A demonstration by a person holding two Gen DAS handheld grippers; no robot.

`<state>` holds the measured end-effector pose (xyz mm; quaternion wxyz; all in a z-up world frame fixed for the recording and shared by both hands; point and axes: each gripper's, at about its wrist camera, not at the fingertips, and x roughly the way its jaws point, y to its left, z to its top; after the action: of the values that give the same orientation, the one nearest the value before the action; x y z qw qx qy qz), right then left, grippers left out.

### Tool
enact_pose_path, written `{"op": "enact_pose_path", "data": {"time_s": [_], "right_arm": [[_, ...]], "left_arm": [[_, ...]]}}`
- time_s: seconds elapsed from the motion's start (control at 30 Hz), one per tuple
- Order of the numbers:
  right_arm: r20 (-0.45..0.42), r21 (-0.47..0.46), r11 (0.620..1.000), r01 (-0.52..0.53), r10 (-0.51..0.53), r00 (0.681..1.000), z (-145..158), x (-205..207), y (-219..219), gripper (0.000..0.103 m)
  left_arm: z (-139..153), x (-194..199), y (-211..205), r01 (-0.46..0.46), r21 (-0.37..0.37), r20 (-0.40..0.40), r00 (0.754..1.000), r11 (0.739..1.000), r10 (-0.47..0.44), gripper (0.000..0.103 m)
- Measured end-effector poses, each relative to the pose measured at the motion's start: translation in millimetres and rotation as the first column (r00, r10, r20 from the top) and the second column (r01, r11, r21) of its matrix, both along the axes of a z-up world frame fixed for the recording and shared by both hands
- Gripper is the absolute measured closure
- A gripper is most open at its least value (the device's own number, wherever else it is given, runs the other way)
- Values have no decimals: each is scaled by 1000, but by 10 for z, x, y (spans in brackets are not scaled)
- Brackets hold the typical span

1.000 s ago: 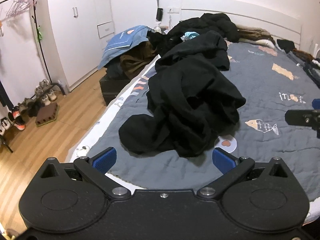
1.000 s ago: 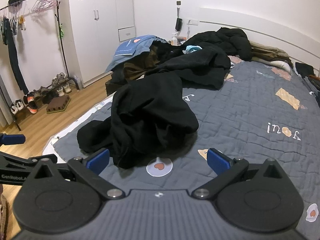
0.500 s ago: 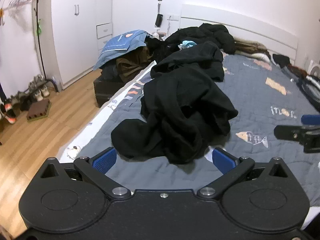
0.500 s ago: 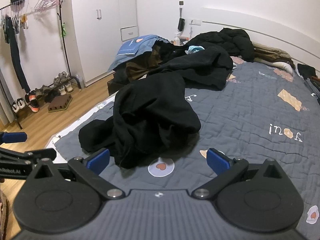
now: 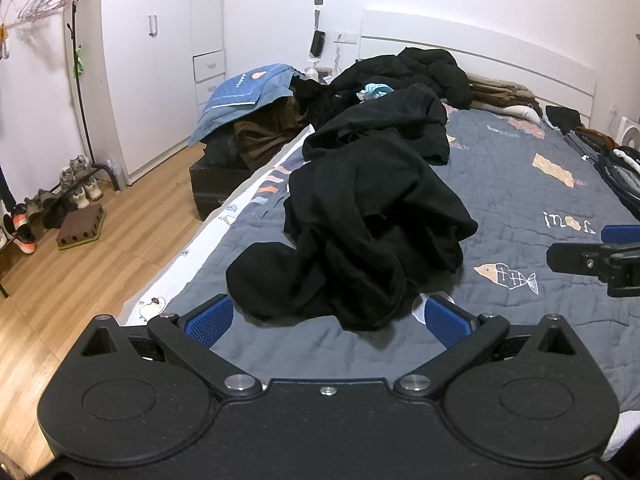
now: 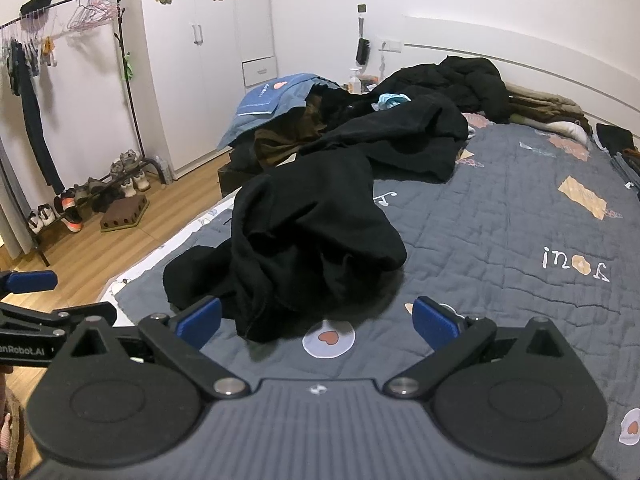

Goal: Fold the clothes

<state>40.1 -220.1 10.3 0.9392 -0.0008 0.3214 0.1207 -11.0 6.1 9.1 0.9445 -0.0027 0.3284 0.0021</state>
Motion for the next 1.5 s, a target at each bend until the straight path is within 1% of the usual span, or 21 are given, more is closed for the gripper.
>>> {"op": "enact_pose_path", "data": {"time_s": [0.43, 0.53, 0.6, 0.67, 0.73, 1.1, 1.33, 1.5], "right_arm": [[15, 10, 1000, -2, 2, 1000, 33, 4, 4, 1], [29, -3, 1000, -7, 7, 1000, 40, -4, 24, 1], [38, -30, 999, -13, 15, 999, 45, -5, 57, 1], [32, -35, 999, -8, 9, 999, 44, 10, 68, 1], [18, -26, 1000, -15, 16, 1000, 41, 35, 68, 1], [24, 29, 1000, -8, 7, 1000, 50, 80, 40, 0], [80, -41, 998, -55, 58, 995, 24, 119, 152, 0], [97, -46, 994, -103, 107, 989, -81, 272, 248, 0]], "left_arm": [[7, 11, 14, 2, -5, -6, 1000, 1000, -2, 0], [14, 18, 10, 3, -3, -5, 1000, 1000, -3, 0], [14, 19, 8, 4, 0, -5, 1000, 1000, -4, 0], [12, 17, 8, 6, 2, -5, 1000, 1000, -6, 0], [11, 12, 13, 6, 2, -5, 1000, 1000, -6, 0], [10, 26, 13, 5, 6, -5, 1000, 1000, -5, 0], [-17, 31, 50, 2, 7, -2, 1000, 1000, -2, 0], [-57, 50, 126, 0, -1, -11, 1000, 1000, 0, 0]]}}
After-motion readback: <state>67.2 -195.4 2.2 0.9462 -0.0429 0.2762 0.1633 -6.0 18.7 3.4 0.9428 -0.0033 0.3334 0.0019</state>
